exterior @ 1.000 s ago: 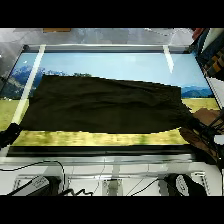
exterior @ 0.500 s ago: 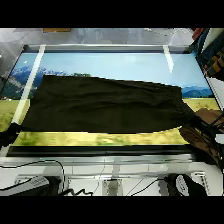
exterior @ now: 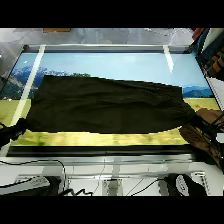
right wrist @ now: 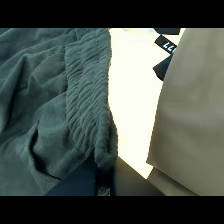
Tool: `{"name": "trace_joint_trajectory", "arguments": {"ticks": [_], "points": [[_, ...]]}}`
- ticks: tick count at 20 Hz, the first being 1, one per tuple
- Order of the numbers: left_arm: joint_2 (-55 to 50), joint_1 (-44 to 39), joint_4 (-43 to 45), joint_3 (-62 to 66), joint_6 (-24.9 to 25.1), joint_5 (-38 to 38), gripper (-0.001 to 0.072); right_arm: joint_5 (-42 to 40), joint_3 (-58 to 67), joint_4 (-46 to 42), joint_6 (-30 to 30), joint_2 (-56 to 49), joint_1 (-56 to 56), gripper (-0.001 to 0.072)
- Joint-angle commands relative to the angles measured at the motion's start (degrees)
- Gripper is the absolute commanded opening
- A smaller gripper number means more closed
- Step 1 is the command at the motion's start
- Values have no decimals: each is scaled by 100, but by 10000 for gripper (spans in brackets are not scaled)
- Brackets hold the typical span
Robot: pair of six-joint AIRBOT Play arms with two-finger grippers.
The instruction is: Fold the clothes and pants, and hang the long-sleeved shirts on hangers.
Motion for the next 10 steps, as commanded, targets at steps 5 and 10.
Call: {"name": "trace_joint_trajectory", "arguments": {"ticks": [5, 10], "points": [[501, -31, -28, 1027, 26, -1014, 27, 1364, 1104, -682, 2, 13, 0, 23], [1427, 4, 483, 1401, 20, -1176, 26, 3668, 2087, -1727, 122, 13, 0, 23]]}}
